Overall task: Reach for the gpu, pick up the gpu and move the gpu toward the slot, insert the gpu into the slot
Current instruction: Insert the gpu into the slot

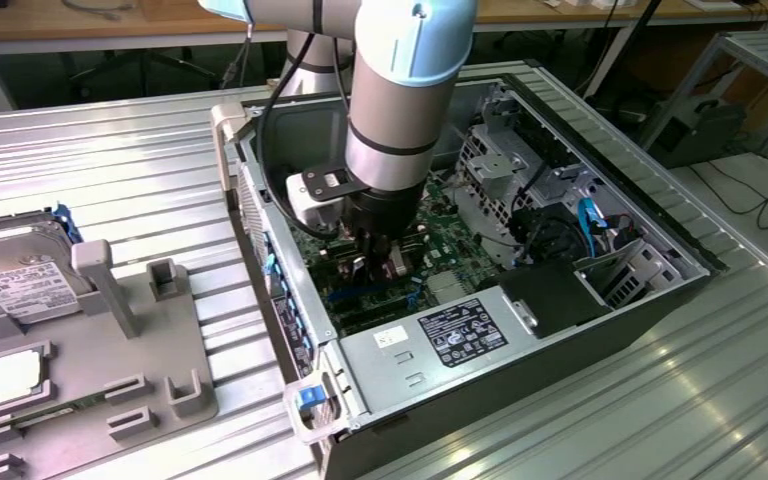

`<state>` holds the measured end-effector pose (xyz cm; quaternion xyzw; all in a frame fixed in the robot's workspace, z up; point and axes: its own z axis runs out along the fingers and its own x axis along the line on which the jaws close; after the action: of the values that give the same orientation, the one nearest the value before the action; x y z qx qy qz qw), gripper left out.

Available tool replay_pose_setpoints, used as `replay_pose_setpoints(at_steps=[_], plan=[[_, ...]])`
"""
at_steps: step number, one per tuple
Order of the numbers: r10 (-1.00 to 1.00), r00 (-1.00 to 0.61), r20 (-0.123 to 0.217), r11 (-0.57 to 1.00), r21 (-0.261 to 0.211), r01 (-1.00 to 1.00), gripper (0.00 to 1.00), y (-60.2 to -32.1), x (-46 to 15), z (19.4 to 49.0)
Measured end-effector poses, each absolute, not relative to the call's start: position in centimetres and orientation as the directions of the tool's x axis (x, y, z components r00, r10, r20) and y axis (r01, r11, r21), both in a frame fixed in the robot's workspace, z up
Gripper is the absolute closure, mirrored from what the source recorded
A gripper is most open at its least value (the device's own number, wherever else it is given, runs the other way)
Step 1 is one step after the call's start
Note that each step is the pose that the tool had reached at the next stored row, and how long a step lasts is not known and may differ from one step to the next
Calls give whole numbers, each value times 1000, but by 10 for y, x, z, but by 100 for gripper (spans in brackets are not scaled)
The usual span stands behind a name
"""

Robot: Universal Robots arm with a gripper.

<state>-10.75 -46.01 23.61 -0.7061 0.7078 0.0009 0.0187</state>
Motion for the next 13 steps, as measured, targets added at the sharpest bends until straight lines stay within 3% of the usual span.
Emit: replay_pose_setpoints(at_steps=[13], plan=[[-1000,-2,-28,3,-25,-1000,72,-460,-107,236]])
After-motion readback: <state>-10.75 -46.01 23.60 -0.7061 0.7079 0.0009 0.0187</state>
